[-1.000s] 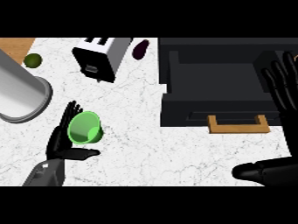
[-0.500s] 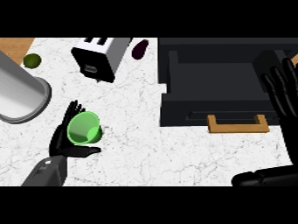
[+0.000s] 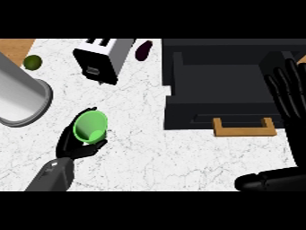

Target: Pick up the cup, place it into the drawer and close the drawer

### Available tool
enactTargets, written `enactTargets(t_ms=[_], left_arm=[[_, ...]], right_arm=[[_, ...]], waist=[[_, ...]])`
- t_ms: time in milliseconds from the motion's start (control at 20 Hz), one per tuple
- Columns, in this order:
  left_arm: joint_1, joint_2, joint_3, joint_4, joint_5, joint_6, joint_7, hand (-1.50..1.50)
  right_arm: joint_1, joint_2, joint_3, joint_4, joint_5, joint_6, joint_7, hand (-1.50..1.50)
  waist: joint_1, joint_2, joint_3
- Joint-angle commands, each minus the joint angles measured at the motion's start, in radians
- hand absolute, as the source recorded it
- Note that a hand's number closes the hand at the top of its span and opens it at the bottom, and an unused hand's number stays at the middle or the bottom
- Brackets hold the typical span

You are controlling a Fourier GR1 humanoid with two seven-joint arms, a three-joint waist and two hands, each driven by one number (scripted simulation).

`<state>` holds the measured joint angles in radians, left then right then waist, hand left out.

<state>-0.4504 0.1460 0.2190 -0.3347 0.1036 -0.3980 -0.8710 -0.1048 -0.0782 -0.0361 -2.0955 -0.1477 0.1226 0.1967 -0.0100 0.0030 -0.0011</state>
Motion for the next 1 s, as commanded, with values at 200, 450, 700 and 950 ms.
enactTargets(t_ms=[200,450,700,950], left_arm=[[0.047,-0.015,-0.038,-0.038,-0.024,-0.103,-0.18,1.5],[-0.021,0.005,0.007,-0.029,0.001,-0.015,-0.203,1.5],[0.097,-0.016,0.048,-0.134,0.055,0.094,-0.216,1.5],[0.099,-0.028,0.064,-0.225,0.096,0.089,-0.199,1.5]], right_arm=[[-0.049,0.01,0.002,0.085,0.044,-0.015,-0.047,-1.5],[-0.038,-0.026,-0.038,0.025,-0.043,0.022,0.005,-1.5],[-0.037,-0.043,-0.071,0.003,-0.046,0.006,0.032,-1.5],[0.059,0.004,-0.01,-0.018,0.011,0.009,-0.032,-1.5]], waist=[[0.007,0.001,0.0],[-0.003,0.002,-0.001],[0.016,-0.005,0.001],[0.014,-0.006,0.002]])
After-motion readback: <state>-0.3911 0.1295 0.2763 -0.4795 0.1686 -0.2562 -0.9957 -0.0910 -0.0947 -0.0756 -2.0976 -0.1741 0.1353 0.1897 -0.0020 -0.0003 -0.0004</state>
